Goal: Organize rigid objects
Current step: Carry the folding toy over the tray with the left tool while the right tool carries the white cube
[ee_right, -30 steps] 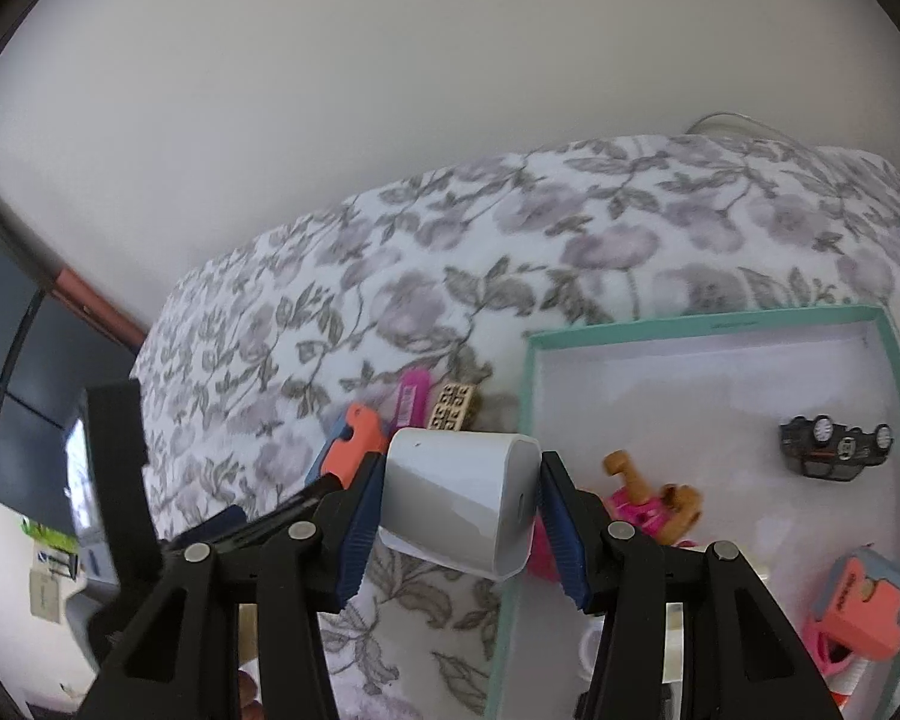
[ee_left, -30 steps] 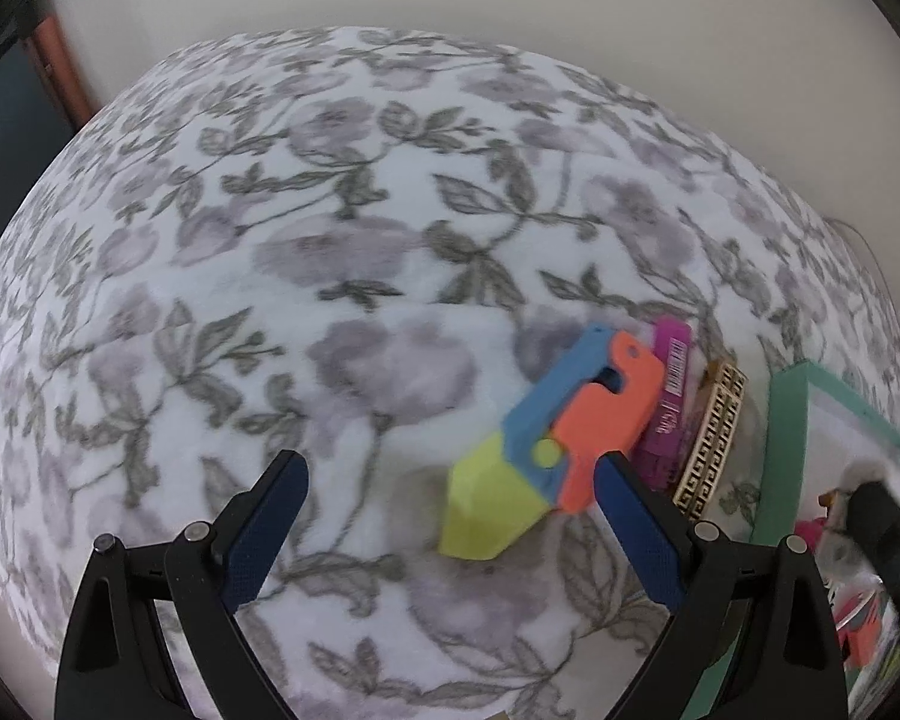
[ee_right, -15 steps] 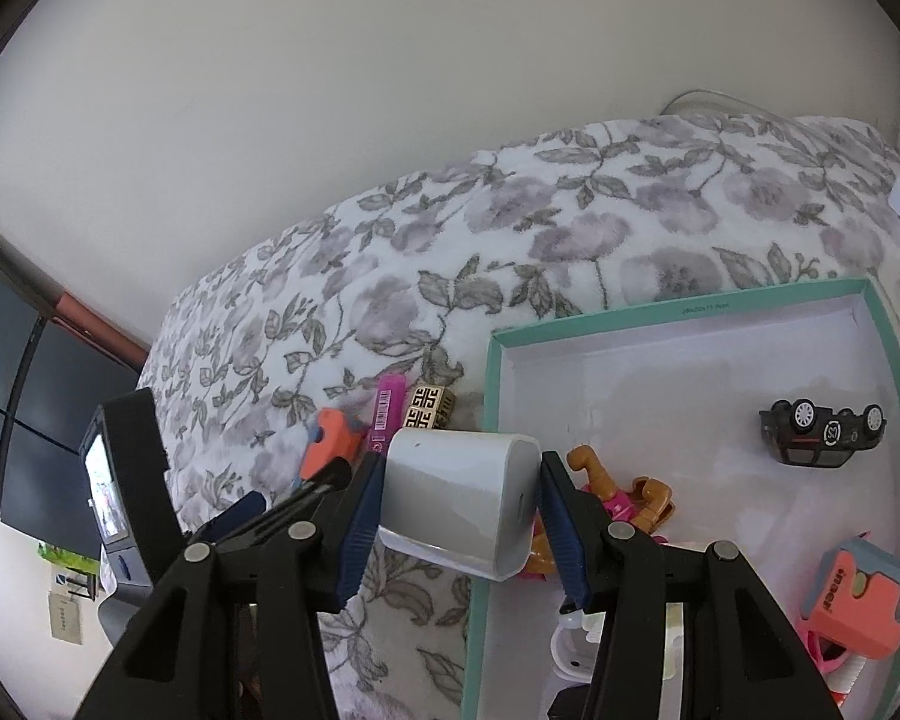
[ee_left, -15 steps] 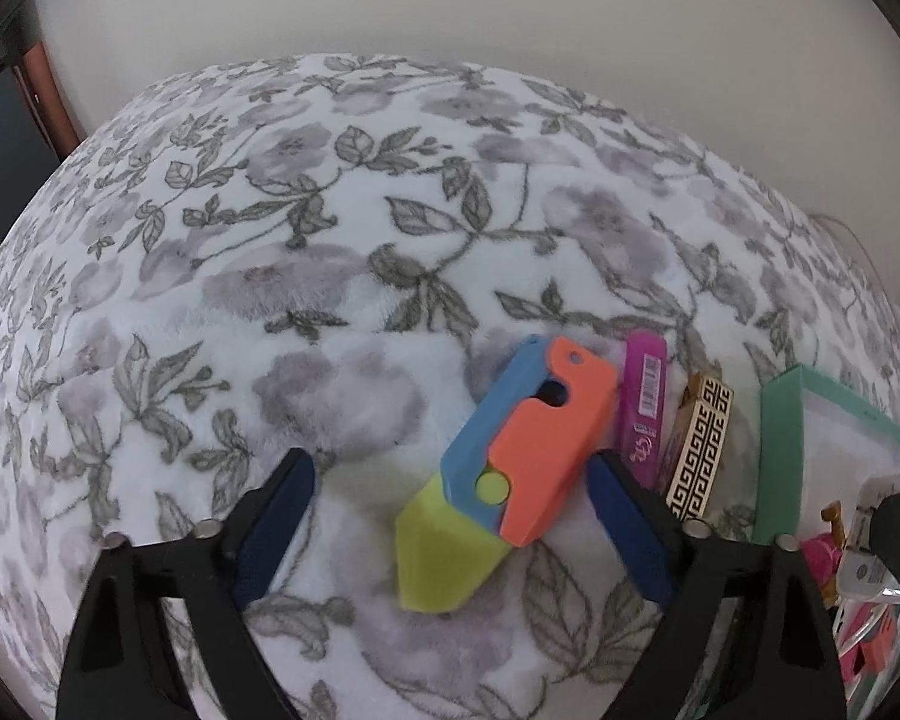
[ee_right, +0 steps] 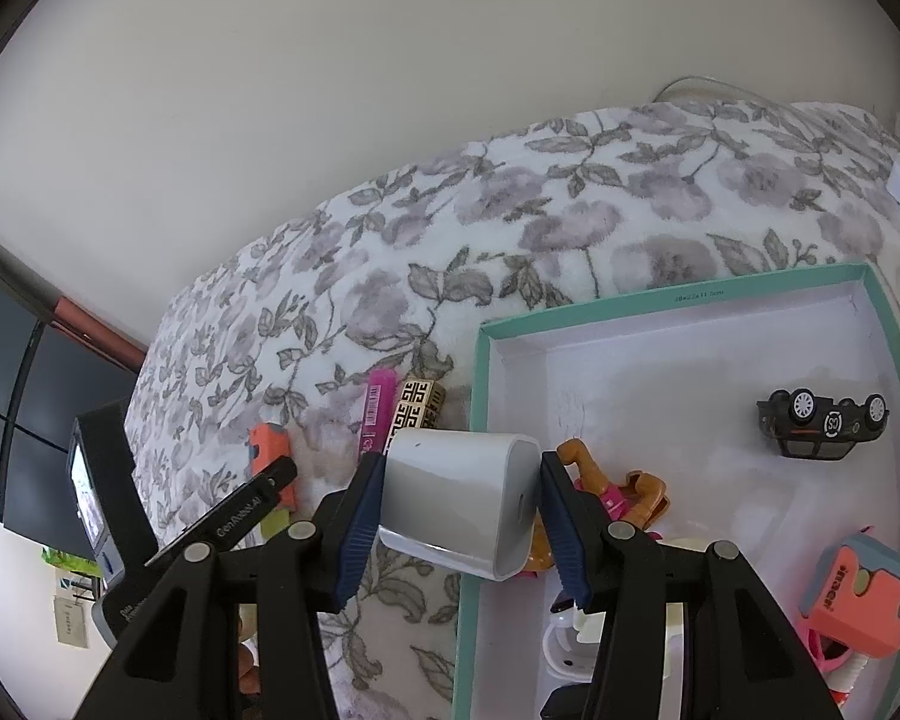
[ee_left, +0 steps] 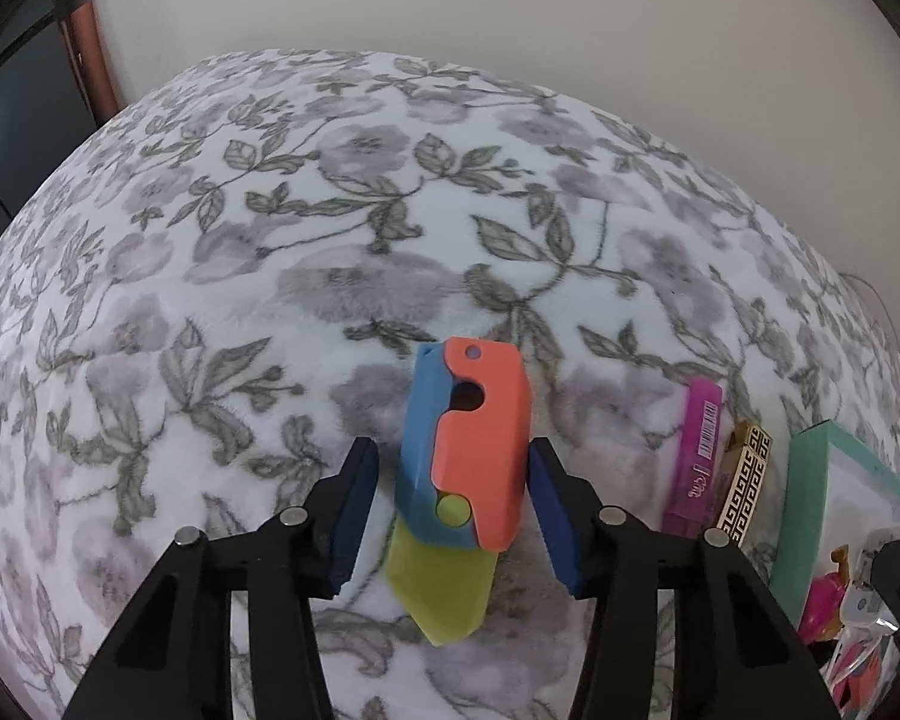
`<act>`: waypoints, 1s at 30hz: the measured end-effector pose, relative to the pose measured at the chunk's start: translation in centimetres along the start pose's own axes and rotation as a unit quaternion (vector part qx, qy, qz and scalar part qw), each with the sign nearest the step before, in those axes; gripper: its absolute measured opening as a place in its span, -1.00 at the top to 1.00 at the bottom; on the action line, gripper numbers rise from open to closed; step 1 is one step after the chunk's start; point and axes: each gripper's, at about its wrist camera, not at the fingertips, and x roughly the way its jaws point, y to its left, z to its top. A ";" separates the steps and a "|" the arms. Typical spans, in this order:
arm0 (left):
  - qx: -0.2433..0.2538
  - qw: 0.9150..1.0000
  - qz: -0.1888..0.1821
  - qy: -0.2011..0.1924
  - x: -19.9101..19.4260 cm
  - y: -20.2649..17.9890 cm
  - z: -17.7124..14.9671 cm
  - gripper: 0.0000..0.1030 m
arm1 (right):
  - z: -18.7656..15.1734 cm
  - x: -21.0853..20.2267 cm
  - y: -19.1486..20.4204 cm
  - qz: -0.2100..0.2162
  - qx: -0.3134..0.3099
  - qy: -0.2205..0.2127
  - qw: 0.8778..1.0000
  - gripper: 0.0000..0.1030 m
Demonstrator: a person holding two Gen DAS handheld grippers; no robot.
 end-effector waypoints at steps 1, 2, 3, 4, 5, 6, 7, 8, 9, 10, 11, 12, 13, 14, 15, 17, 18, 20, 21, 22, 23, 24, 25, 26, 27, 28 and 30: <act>0.000 1.000 -0.001 0.000 0.0 0.0 0.0 0.15 | 0.0 0.0 -0.1 -0.001 0.001 0.000 1.000 -0.03; 0.000 1.000 0.001 0.001 -0.1 0.1 0.0 0.14 | 0.0 0.0 -0.1 -0.001 0.002 0.000 1.000 -0.03; 0.003 1.000 0.003 0.003 -0.1 0.0 0.0 0.14 | 0.0 0.0 -0.2 -0.002 0.003 0.000 1.000 -0.03; 0.007 1.000 0.004 0.004 -0.1 0.0 0.0 0.15 | 0.0 0.0 -0.2 -0.002 0.004 0.000 1.000 -0.03; 0.008 1.000 0.004 0.005 -0.2 -0.1 -0.1 0.15 | 0.0 0.0 -0.3 -0.002 0.005 0.000 1.000 -0.03; 0.009 1.000 0.005 0.007 -0.1 -0.1 -0.1 0.15 | 0.0 -0.1 -0.3 -0.002 0.005 0.000 1.000 -0.03; 0.009 1.000 0.006 0.008 -0.1 -0.1 -0.1 0.15 | 0.1 -0.1 -0.4 -0.002 0.006 -0.001 1.000 -0.03; 0.008 1.000 0.006 0.011 -0.2 -0.1 -0.1 0.15 | 0.1 -0.2 -0.5 -0.001 0.007 -0.002 1.000 -0.03; 0.006 1.000 0.007 0.014 -0.2 0.0 -0.1 0.15 | 0.1 -0.2 -0.5 -0.001 0.008 -0.003 1.000 -0.03; 0.004 1.000 0.006 0.016 -0.2 0.0 0.0 0.15 | 0.2 -0.3 -0.6 0.000 0.009 -0.004 1.000 -0.03; 0.001 1.000 0.002 0.017 -0.4 0.1 0.0 0.15 | 0.2 -0.4 -0.7 0.000 0.010 -0.005 1.000 -0.03; -0.002 1.000 -0.003 0.017 -0.5 0.2 0.1 0.15 | 0.3 -0.6 -0.8 0.001 0.012 -0.006 1.000 -0.03; -0.006 1.000 -0.009 0.018 -0.7 0.3 0.1 0.15 | 0.3 -0.7 -0.8 0.002 0.013 -0.007 1.000 -0.03; -0.010 1.000 -0.014 0.018 -0.8 0.3 0.2 0.15 | 0.4 -0.9 -0.8 0.003 0.014 -0.009 1.000 -0.03; -0.012 1.000 -0.017 0.018 -1.0 0.4 0.3 0.15 | 0.4 -1.1 -0.9 0.004 0.015 -0.011 1.000 -0.03; -0.015 1.000 -0.019 0.015 -1.5 0.4 0.5 0.15 | 0.6 -1.5 -1.1 0.007 0.017 -0.016 1.000 -0.03; -0.015 1.000 -0.020 0.013 -1.8 0.4 0.6 0.15 | 0.6 -1.6 -1.2 0.009 0.019 -0.018 1.000 -0.03; -0.017 1.000 -0.022 0.008 -2.3 0.4 0.8 0.15 | 0.8 -2.0 -1.4 0.012 0.024 -0.022 0.999 -0.03; -0.018 1.000 -0.023 0.005 -2.6 0.4 0.9 0.15 | 0.8 -2.1 -1.6 0.013 0.025 -0.023 0.999 -0.03; -0.019 1.000 -0.024 0.004 -2.8 0.4 1.0 0.15 | 0.9 -2.3 -1.8 0.014 0.027 -0.025 0.999 -0.03; -0.019 1.000 -0.024 0.001 -3.1 0.4 1.1 0.15 | 1.0 -2.5 -1.9 0.014 0.029 -0.026 0.999 -0.03; -0.018 1.000 -0.023 -0.003 -3.5 0.4 1.2 0.15 | 1.0 -2.6 -2.0 0.015 0.031 -0.028 0.999 -0.03; -0.017 1.000 -0.022 -0.008 -3.9 0.3 1.3 0.15 | 1.1 -2.8 -2.2 0.016 0.034 -0.029 0.999 -0.03; -0.016 1.000 -0.022 -0.012 -4.2 0.2 1.4 0.15 | 1.1 -3.0 -2.4 0.016 0.035 -0.031 0.999 -0.03; -0.016 0.999 -0.025 -0.016 -4.7 0.1 1.5 0.15 | 1.2 -3.2 -2.5 0.017 0.037 -0.033 0.999 -0.03; -0.016 0.999 -0.028 -0.020 -5.2 0.0 1.6 0.15 | 1.3 -3.5 -2.7 0.018 0.038 -0.037 0.998 -0.03; -0.016 0.999 -0.035 -0.031 -6.3 -0.2 2.0 0.15 | 1.5 -4.1 -2.9 0.018 0.040 -0.045 0.998 -0.03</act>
